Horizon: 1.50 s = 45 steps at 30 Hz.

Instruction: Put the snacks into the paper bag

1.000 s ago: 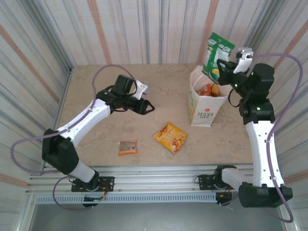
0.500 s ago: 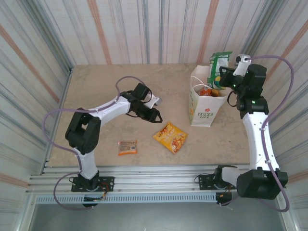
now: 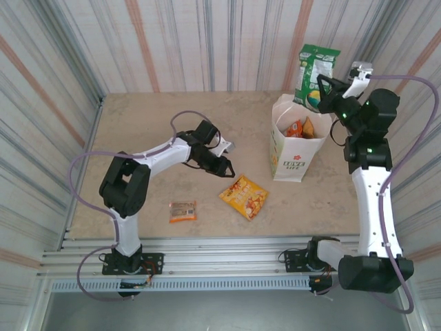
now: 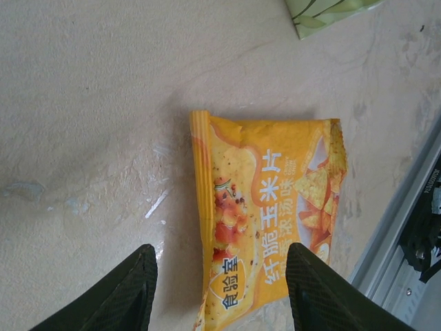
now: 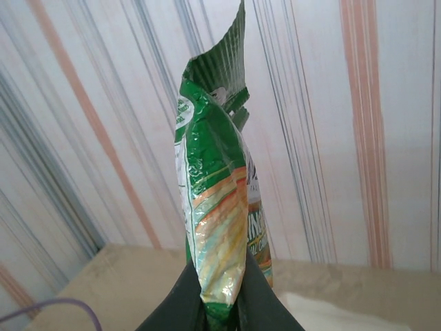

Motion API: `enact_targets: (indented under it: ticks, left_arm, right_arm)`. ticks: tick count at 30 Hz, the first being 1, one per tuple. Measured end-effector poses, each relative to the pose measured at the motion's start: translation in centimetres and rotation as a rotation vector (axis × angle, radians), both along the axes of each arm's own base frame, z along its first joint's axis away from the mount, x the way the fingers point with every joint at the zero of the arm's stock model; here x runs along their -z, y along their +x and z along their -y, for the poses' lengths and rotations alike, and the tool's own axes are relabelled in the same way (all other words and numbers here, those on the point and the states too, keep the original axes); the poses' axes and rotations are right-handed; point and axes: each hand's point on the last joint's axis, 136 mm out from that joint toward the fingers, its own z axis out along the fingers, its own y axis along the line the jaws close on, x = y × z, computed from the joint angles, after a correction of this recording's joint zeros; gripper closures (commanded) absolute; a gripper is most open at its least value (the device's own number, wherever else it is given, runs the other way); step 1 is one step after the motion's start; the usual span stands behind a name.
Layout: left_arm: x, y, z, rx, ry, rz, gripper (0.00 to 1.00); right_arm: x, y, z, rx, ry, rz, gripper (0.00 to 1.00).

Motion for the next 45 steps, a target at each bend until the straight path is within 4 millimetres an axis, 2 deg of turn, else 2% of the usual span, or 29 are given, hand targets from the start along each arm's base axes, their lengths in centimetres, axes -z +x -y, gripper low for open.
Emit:
enact_targets:
  ticks: [5,9,13,17,19,21,23,29,32,34,36,38,45]
  left_arm:
    - [2.2,-0.6,0.3,0.020,0.032,-0.040,0.47]
    - [3.0,-1.2,0.5,0.035,0.046,-0.057,0.48]
    - [2.9,-1.1,0.7,0.042,0.046,-0.054,0.50]
    - [3.2,-0.8,0.9,0.046,0.048,-0.054,0.51]
    - [3.6,-0.8,0.9,0.049,0.054,-0.061,0.51]
    - [4.2,-1.0,0.9,0.052,0.062,-0.073,0.52]
    - [4.6,-1.2,0.9,0.056,0.069,-0.082,0.54]
    - [4.4,-1.5,1.7,0.081,0.066,-0.078,0.64]
    - [4.1,-1.5,1.9,0.091,0.057,-0.075,0.80]
    - [4.0,-1.5,2.0,0.095,0.052,-0.075,0.85]
    - [3.9,-1.5,2.0,0.098,0.050,-0.074,0.83]
    - [3.9,-1.5,2.0,0.099,0.049,-0.073,0.72]
    - [4.2,-1.5,2.0,0.107,0.054,-0.075,0.71]
  right_arm:
    - [-2.4,-1.1,0.6,0.045,0.001,0.086,1.00]
    - [-2.6,-1.3,1.8,0.120,0.007,0.094,1.00]
    - [-0.1,-0.8,2.7,0.174,0.002,0.033,1.00]
    - [3.6,0.4,3.1,0.195,-0.015,-0.075,0.99]
    - [5.2,0.9,3.2,0.195,-0.018,-0.120,0.92]
    - [6.8,1.3,3.2,0.194,-0.024,-0.169,0.70]
    - [7.7,1.6,3.2,0.190,-0.037,-0.195,0.57]
    - [8.1,1.4,3.0,0.176,-0.043,-0.213,0.55]
    - [8.0,1.0,2.4,0.148,-0.057,-0.211,0.55]
    - [7.9,0.6,1.7,0.117,-0.064,-0.208,0.54]
    - [7.6,0.1,0.7,0.077,-0.081,-0.199,0.54]
    - [7.2,-0.3,-0.5,0.034,-0.099,-0.188,0.54]
    - [6.7,-1.3,-3.2,-0.053,-0.147,-0.171,0.54]
